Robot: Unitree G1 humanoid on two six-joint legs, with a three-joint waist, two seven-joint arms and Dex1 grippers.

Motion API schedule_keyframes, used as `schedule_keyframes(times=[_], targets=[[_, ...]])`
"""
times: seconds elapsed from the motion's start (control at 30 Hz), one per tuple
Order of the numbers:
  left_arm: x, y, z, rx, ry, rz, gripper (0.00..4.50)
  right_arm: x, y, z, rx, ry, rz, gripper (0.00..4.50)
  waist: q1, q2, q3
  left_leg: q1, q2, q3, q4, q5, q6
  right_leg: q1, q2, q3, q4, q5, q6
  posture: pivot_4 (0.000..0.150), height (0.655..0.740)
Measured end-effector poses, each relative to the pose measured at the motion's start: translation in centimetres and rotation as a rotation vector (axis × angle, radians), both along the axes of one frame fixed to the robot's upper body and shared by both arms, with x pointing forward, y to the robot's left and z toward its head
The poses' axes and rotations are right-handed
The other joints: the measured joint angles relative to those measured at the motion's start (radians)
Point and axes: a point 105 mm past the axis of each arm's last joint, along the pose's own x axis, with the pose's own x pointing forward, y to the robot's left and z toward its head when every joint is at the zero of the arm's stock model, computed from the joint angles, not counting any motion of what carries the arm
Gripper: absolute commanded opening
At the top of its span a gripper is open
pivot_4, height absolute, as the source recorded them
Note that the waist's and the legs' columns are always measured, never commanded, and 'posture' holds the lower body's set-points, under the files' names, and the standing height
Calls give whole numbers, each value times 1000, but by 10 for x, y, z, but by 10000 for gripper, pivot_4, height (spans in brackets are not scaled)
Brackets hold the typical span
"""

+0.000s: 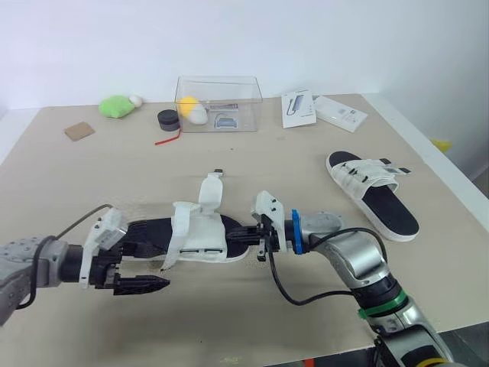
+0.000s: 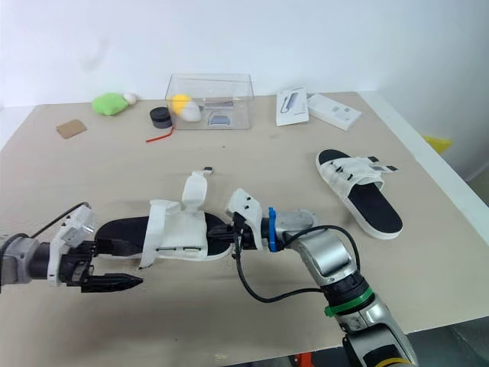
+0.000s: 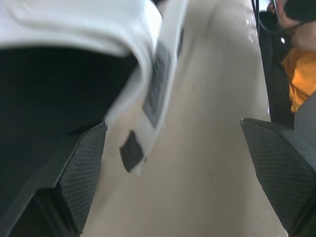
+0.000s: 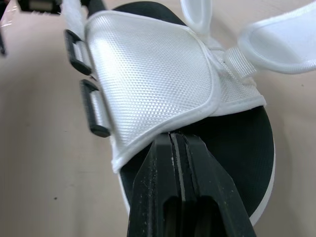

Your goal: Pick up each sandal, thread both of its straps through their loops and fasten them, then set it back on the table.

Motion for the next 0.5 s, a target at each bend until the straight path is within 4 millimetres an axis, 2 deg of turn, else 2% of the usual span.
schedule_keyframes(times=[0.1,0.17,0.23,0.27,0.5], targets=[[1,-1,-1,9,-8,2,22320,1,3,-1,5,-4,-2,0,0,0,0,0,0,0,0,0,0,0,0,0,0,0,0,1500,7400],[1,-4,-4,-2,1,4,10867,2,4,-3,3,-1,-5,0,0,0,0,0,0,0,0,0,0,0,0,0,0,0,0,1500,7400],[1,-4,-5,-3,6,5,2269,3,5,-4,-3,-2,-7,0,0,0,0,0,0,0,0,0,0,0,0,0,0,0,0,1500,7400],[1,-4,-5,-1,6,5,956,3,5,-5,-6,-2,-7,0,0,0,0,0,0,0,0,0,0,0,0,0,0,0,0,1500,7400],[1,-6,-3,2,21,4,956,3,5,-5,-13,-16,-9,0,0,0,0,0,0,-1,0,0,0,0,0,0,0,0,0,1500,7400]])
